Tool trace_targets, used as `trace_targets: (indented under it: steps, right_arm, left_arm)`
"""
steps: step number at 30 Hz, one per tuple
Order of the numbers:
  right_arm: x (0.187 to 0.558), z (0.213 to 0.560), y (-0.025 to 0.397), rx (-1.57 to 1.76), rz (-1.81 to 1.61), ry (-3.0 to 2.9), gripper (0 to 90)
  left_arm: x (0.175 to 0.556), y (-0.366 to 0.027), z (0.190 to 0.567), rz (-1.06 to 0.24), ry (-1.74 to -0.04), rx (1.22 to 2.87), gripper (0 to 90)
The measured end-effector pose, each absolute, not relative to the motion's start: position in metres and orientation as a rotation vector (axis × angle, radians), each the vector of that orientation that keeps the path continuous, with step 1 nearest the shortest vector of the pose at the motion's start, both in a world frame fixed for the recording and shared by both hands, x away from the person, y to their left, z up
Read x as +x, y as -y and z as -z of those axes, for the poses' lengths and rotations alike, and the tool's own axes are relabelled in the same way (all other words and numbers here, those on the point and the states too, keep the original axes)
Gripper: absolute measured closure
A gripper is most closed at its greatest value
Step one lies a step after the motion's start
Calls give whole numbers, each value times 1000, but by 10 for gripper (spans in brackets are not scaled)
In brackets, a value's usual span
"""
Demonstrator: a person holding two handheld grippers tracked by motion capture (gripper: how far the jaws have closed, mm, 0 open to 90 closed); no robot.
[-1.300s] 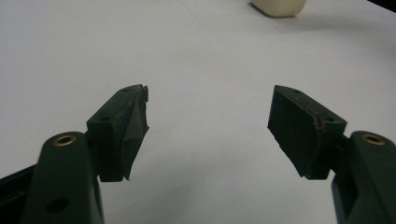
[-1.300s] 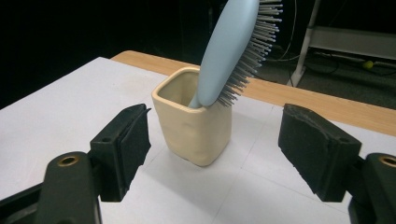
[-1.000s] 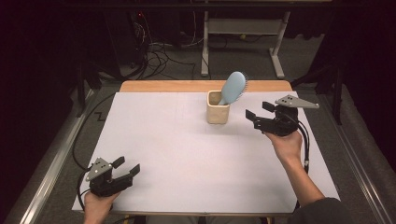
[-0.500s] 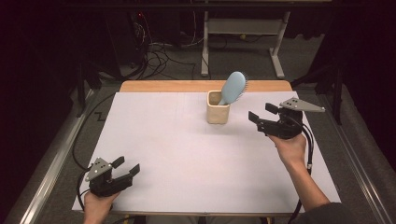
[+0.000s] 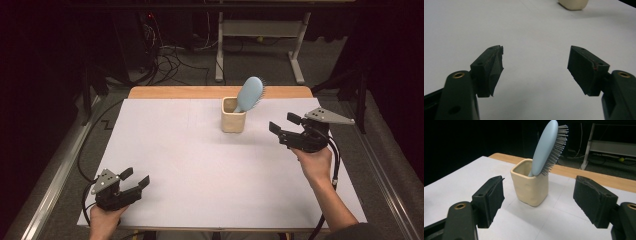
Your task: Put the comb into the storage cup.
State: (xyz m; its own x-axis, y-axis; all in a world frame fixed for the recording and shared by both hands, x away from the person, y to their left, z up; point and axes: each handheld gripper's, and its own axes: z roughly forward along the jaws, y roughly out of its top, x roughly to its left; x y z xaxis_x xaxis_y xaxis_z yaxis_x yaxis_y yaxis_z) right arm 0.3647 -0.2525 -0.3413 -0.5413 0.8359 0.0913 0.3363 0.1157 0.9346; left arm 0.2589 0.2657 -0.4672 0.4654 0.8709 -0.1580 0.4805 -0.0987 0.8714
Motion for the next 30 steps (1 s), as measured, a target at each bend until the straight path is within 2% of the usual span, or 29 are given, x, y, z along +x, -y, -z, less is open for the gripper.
trace_targets:
  steps: [30]
  right_arm:
    - [334,347,270,1128,-1450,-1894,256]
  left_arm:
    - [259,-267,466,-502,-1159,1733,290]
